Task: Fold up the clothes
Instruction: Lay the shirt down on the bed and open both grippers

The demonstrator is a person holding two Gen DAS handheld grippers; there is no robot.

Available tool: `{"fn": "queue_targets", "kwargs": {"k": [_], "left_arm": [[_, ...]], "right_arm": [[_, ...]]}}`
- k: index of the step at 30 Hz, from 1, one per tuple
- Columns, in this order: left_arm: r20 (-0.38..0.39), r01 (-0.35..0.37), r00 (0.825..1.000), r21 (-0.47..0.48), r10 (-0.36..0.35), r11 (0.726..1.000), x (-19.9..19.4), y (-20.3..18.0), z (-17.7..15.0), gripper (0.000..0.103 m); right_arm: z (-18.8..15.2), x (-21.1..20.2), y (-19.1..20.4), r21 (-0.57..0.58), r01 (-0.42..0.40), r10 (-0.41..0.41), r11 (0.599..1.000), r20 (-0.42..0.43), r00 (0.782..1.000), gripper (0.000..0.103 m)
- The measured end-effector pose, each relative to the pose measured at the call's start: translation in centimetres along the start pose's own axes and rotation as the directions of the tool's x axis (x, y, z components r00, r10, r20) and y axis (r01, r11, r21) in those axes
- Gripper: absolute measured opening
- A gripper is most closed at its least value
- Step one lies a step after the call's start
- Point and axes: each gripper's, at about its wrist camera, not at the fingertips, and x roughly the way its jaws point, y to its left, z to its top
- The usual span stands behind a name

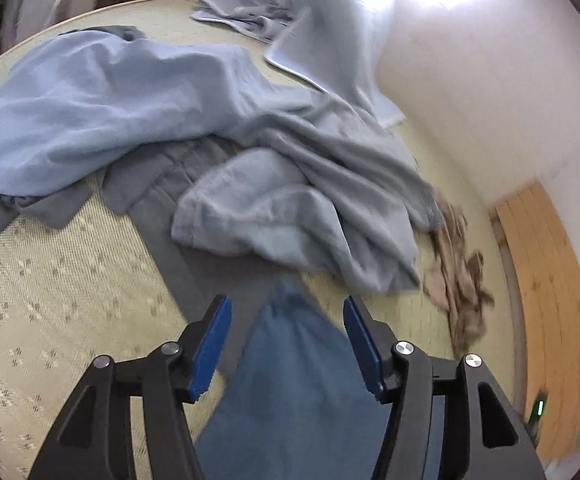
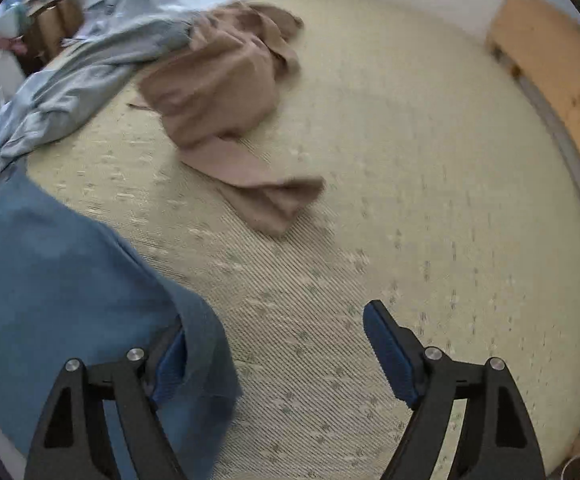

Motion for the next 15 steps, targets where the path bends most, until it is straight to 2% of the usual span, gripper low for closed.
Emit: {"fn": "queue_targets", "kwargs": {"k": [3,6,9,11,12,15], "left_arm": [[-0.066,0.037,0.997,0.055,-0.034,0.998,-0.1,-0.4,-2.7,0.062],[-0.117,0.056,0.992,0.074,-0.047,0.996,-0.5,-0.6,-5.3,0.062],[-0.132,0.068,0.990,0.094,-0.055,0.993,-1.4,-0.9,-7.4,0.062],[-0.132,0.071,0.990,0.105,-0.057,0.992,-2.1,-1.0,-8.5,0.062],[-0.130,0.080,0.989,0.096,-0.067,0.992,-2.6,-0.9,-9.1,0.062],[-0.130,0.109,0.986,0.051,-0.102,0.993,-3.8,0.0,-10.3,0.062]], "right_arm": [[0.5,0.7,-1.0,0.037,-0.036,0.038,0.999,-0.071,0.997,0.085],[1.5,-0.1,-2.2,0.103,-0.089,0.097,0.991,-0.078,0.992,0.085],[3.0,-2.4,-3.2,0.131,0.004,0.000,0.991,-0.026,1.000,0.085],[3.6,-4.4,-3.5,0.145,0.121,-0.126,0.982,0.028,0.992,0.085],[3.7,-5.1,-3.5,0.152,0.152,-0.161,0.977,0.049,0.986,0.085],[2.8,-6.7,-1.9,0.132,0.178,-0.192,0.975,0.105,0.976,0.085]]}}
